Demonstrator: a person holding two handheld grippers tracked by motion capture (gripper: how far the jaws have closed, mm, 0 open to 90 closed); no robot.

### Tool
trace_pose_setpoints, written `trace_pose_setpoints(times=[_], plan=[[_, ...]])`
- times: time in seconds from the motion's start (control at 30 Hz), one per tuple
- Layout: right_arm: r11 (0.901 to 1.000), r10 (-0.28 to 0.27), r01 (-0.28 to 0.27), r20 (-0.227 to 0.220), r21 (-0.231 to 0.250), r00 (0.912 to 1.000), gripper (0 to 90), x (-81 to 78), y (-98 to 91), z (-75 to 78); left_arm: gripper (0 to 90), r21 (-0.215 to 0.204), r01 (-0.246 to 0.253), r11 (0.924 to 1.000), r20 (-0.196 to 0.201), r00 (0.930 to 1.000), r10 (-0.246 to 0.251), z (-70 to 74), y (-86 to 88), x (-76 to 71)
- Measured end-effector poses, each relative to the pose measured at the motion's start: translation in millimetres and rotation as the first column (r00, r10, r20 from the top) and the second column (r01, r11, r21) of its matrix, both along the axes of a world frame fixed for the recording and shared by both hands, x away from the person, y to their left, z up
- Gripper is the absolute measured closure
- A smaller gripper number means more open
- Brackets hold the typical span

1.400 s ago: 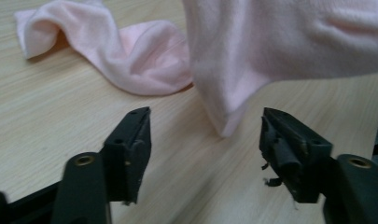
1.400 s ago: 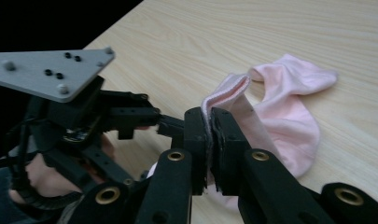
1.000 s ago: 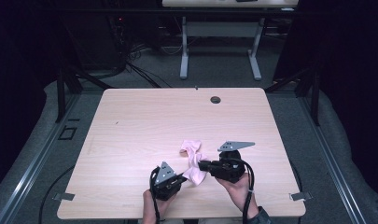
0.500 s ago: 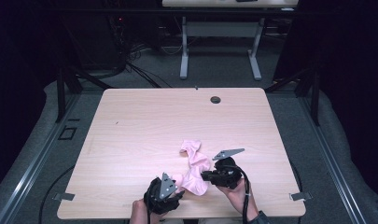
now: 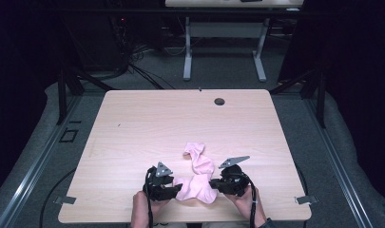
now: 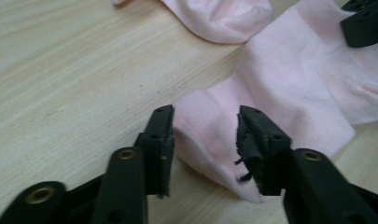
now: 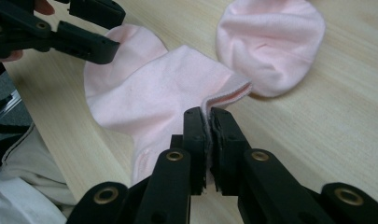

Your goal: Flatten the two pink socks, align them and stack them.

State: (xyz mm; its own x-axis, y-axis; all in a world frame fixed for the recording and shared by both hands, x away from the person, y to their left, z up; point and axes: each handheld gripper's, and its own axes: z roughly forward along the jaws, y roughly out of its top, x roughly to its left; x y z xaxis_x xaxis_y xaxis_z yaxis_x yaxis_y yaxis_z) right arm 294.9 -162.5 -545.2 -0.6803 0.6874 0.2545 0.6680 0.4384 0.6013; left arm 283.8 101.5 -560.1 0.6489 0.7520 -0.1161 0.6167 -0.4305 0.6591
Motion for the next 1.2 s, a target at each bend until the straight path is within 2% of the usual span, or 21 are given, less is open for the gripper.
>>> trace_pose_setpoints(times=[0.1,0.2,0.33,0.4,0.5,0.53,0.57,0.6,0.63,0.67,0.7,0.77,0.83,0.93,0.97,1.1,1.2], plan=[[0.9999,-0.001,0.001,-0.004,-0.011,1.0,84.8,-1.8,-1.8,-1.3,72.4,0.023,0.004,0.9997,-0.004,1.0,-0.004,-3.3,-1.8,-0.8],[0.9999,-0.007,0.007,-0.007,-0.009,1.0,84.9,-3.0,-4.5,-3.2,87.3,0.038,0.007,0.9992,0.01,0.9999,-0.007,-3.9,-2.0,-3.2],[0.9996,-0.013,0.012,-0.023,-0.026,0.9997,84.9,-4.7,-9.7,-8.0,89.1,0.03,0.002,0.9995,0.015,0.9999,-0.002,-7.7,1.3,-5.9],[0.9997,-0.019,0.018,-0.032,-0.017,0.9993,84.8,-5.3,-11.3,-12.2,89.2,0.024,-0.003,0.9997,0.01,0.9999,0.003,-9.1,4.4,-7.8],[0.9995,-0.022,0.021,-0.037,-0.021,0.9991,83.9,-5.8,-14.3,-14.7,88.3,-0.013,-0.017,0.9998,0.015,0.9997,0.018,-9.6,9.0,-12.2],[0.9995,-0.029,0.029,-0.035,-0.016,0.999,82.2,-5.6,-14.1,-14.0,83.6,-0.025,-0.029,0.9993,0.014,0.9995,0.029,-9.2,10.0,-13.4],[0.9996,-0.025,0.024,-0.034,-0.011,0.9991,78.8,-4.8,-14.5,-12.6,74.2,-0.038,-0.04,0.9985,0.024,0.9989,0.041,-8.2,12.3,-13.9],[0.9997,-0.019,0.018,-0.037,-0.015,0.9991,70.9,-3.5,-15.1,-9.8,60.6,-0.046,-0.048,0.9978,0.031,0.9983,0.05,-7.0,13.6,-14.6],[0.9997,-0.014,0.013,-0.038,-0.02,0.9992,66.2,-2.3,-16.3,-7.9,54.7,-0.059,-0.052,0.9969,0.045,0.9975,0.055,-4.8,16.9,-15.0],[0.9999,-0.013,0.013,-0.033,0.001,0.9994,60.1,-0.1,-17.1,-6.1,44.3,-0.066,-0.07,0.9953,0.053,0.9958,0.074,-3.1,19.2,-15.5],[0.9998,-0.018,0.018,-0.027,0.0,0.9995,56.1,1.7,-17.9,-3.9,37.7,-0.07,-0.073,0.9948,0.059,0.9953,0.077,-1.8,21.6,-15.5],[0.9999,-0.013,0.013,-0.018,0.011,0.9997,49.4,5.5,-20.4,0.2,32.4,-0.087,-0.089,0.9923,0.067,0.9932,0.095,0.3,28.5,-15.3],[0.9996,-0.027,0.027,-0.002,0.0,0.9996,41.5,10.4,-21.0,5.8,25.2,-0.103,-0.114,0.9881,0.066,0.9905,0.121,0.6,36.4,-14.7],[0.9992,-0.038,0.038,0.025,0.007,0.999,35.7,22.2,-20.8,14.8,15.5,-0.104,-0.157,0.9821,0.066,0.9841,0.165,-3.2,48.5,-11.7],[0.9992,-0.039,0.039,0.025,-0.007,0.9989,34.2,25.2,-20.7,17.7,15.0,-0.107,-0.171,0.9794,0.066,0.9817,0.179,-4.4,52.4,-11.3],[0.9987,-0.049,0.05,0.054,-0.01,0.9973,34.3,42.9,-15.5,30.0,9.4,-0.106,-0.212,0.9716,0.052,0.9746,0.218,-10.7,62.9,-8.6],[0.9983,-0.045,0.048,0.075,-0.034,0.9962,36.3,57.7,-7.5,37.7,5.3,-0.099,-0.222,0.97,0.042,0.973,0.227,-13.7,65.5,-7.7]])
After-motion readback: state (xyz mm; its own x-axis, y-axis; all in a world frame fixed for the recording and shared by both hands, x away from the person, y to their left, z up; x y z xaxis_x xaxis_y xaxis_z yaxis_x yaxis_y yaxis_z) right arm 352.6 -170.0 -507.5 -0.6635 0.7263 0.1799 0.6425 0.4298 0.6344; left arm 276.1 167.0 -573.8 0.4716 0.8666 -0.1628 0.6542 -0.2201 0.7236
